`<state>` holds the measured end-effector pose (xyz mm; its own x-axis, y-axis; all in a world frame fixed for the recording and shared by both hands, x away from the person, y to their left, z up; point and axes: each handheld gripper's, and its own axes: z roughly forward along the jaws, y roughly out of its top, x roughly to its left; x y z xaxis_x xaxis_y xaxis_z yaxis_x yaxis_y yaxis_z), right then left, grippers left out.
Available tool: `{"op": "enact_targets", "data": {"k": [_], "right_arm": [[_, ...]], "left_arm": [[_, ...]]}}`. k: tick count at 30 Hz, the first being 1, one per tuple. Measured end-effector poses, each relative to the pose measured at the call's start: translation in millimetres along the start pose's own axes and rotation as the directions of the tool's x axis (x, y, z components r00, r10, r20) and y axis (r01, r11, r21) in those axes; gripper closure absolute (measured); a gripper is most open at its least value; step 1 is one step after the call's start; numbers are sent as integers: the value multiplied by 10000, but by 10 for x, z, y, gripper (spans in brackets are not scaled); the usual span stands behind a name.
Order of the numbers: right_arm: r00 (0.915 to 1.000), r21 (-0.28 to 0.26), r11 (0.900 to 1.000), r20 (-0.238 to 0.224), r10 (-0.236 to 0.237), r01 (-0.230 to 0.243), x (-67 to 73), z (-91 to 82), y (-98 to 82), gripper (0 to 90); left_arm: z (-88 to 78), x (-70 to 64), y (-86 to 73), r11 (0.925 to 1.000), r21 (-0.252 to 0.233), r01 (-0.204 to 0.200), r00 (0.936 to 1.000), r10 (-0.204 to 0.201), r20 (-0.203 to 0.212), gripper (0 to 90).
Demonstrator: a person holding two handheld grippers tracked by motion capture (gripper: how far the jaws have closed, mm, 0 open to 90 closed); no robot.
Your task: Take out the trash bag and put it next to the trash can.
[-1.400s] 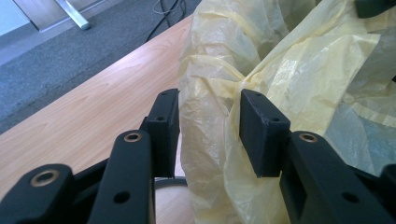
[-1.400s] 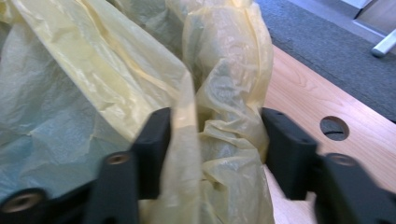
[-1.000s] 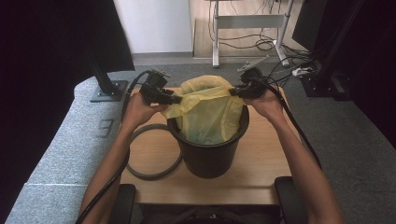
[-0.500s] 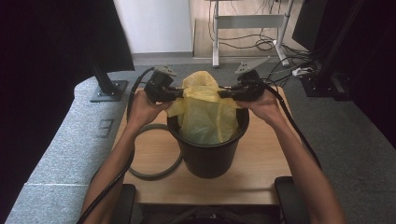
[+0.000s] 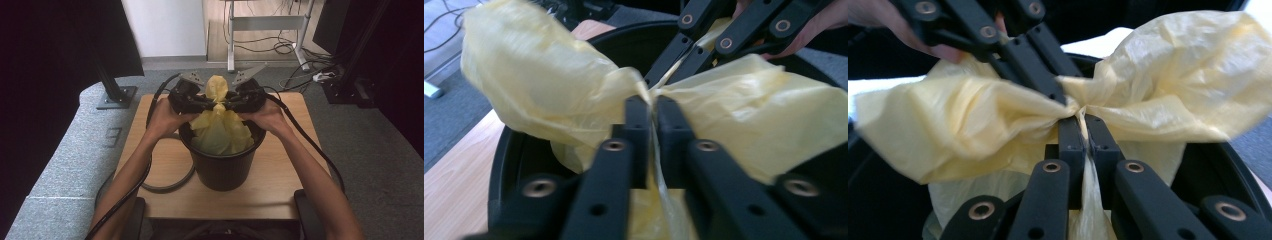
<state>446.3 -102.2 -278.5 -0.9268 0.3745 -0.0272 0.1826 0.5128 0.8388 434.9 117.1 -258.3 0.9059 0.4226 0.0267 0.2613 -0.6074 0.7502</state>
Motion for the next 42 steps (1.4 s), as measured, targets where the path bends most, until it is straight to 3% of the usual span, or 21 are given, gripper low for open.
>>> {"op": "enact_targets", "data": {"k": [2, 3, 5, 9, 13, 14, 17, 19, 22, 26, 27, 30, 32, 33, 38, 40, 42], "right_arm": [[10000, -65, 10000, -35, -1, 1, -3, -7, -5, 876], [9998, -252, 9996, -183, 80, -84, -5, -20, -1, 876], [9995, -496, 9987, -305, 114, -129, -1, -45, 29, 876], [9992, -360, 9993, -383, -100, 86, 35, -24, 77, 876], [9989, -437, 9990, -455, -80, 60, 43, -14, 83, 876], [9983, -490, 9988, -591, -5, -24, 30, -17, 73, 875], [9964, -522, 9986, -843, 24, -68, 24, -31, 65, 854], [9936, -650, 9977, -1125, 120, -195, 24, -46, 71, 783], [9948, -745, 9972, -1019, -27, -49, 44, -68, 91, 517], [9996, -511, 9984, -103, 256, -261, 23, -92, 80, 127], [9995, -310, 9991, 69, 297, -295, 18, -85, 73, 118], [9998, 172, 9998, -157, 100, -97, 56, -20, 52, 83], [9993, 283, 9996, -383, 13, -2, 83, 14, 48, 73], [9973, 488, 9984, -689, -244, 278, 124, 85, 44, 59], [9968, 736, 9964, -700, -380, 431, 156, 202, 43, 94], [9965, 664, 9959, -614, -567, 608, 197, 226, 67, 193], [9963, 624, 9951, -445, -739, 766, 212, 198, 72, 420]], "left_arm": [[-4, 14, -14, 10000, 84, 17, 10000, -18, 81, 642], [16, 5, -37, 9994, 292, -168, 9998, 164, 152, 612], [44, -12, -53, 9993, 263, -254, 9996, 251, 119, 587], [82, -34, -46, 9987, 216, -454, 9988, 450, 194, 564], [112, -69, -40, 9966, 271, -778, 9966, 770, 287, 662], [120, -90, -43, 9932, 422, -1089, 9939, 1081, 221, 743], [122, -89, -68, 9885, 557, -1404, 9901, 1397, 171, 855], [119, -76, -82, 9893, 464, -1380, 9904, 1372, 192, 883], [107, -62, -92, 9896, 482, -1353, 9908, 1352, 56, 890], [45, -46, -88, 9916, 385, -1233, 9924, 1234, 0, 891], [45, -46, -88, 9916, 385, -1233, 9924, 1234, 0, 891], [12, -68, -44, 9910, 334, -1299, 9915, 1298, 40, 890], [15, -100, 4, 9902, 259, -1371, 9905, 1367, 138, 889], [27, -142, 50, 9896, 176, -1428, 9895, 1423, 249, 889], [42, -196, 135, 9886, -84, -1505, 9873, 1507, 508, 889], [24, -201, 174, 9895, -447, -1377, 9857, 1413, 914, 889], [5, -191, 159, 9898, -600, -1290, 9852, 1349, 1059, 882]]}}
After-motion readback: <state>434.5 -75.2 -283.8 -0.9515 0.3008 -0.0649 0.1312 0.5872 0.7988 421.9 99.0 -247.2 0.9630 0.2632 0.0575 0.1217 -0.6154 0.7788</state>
